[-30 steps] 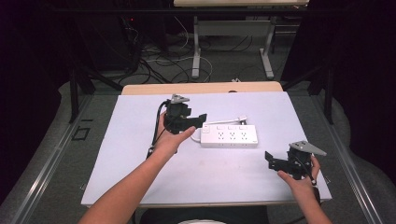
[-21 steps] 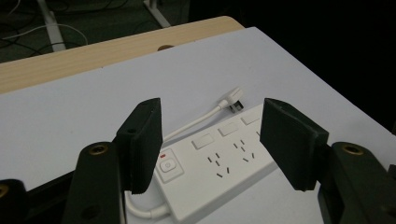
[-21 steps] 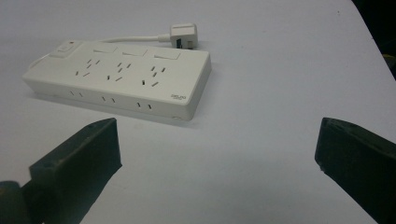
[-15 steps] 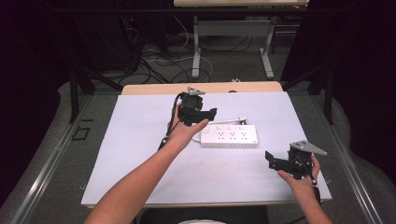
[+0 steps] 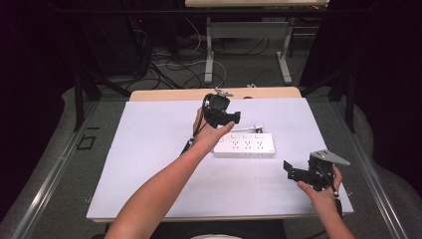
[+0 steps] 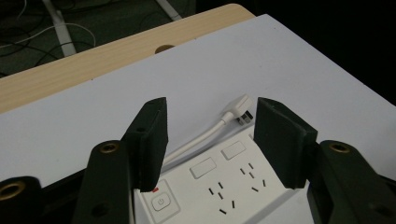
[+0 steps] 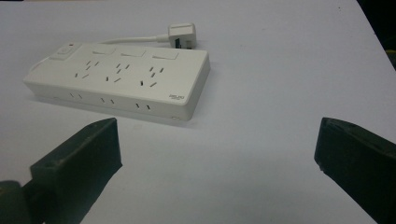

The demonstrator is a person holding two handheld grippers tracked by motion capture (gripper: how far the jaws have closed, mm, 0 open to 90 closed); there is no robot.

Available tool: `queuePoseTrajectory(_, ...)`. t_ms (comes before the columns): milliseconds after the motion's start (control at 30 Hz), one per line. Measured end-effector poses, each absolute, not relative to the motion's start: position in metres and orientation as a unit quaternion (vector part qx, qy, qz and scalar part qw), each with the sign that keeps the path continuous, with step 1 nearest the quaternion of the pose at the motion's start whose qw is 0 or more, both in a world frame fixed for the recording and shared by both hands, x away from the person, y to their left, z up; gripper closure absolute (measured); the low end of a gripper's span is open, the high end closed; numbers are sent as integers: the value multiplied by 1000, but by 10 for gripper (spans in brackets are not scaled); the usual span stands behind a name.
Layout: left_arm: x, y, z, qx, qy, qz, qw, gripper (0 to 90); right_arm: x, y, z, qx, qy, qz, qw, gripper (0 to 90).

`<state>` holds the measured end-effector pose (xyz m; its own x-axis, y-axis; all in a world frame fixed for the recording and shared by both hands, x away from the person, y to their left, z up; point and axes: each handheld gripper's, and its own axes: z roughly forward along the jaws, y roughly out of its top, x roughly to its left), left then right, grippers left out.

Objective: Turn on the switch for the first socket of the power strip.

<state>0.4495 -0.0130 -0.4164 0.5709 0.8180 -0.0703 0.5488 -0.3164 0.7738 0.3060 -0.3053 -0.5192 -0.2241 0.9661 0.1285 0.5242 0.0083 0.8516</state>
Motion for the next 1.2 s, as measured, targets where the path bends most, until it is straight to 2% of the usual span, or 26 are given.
queuePoseTrajectory(600,479,-29,-449,797,459,148,363,569,308,-306,-520,570,650,431,259,6)
queuePoseTrajectory(1200,499,-36,-481,796,496,91,335,667,309,-310,-521,572,653,428,252,16)
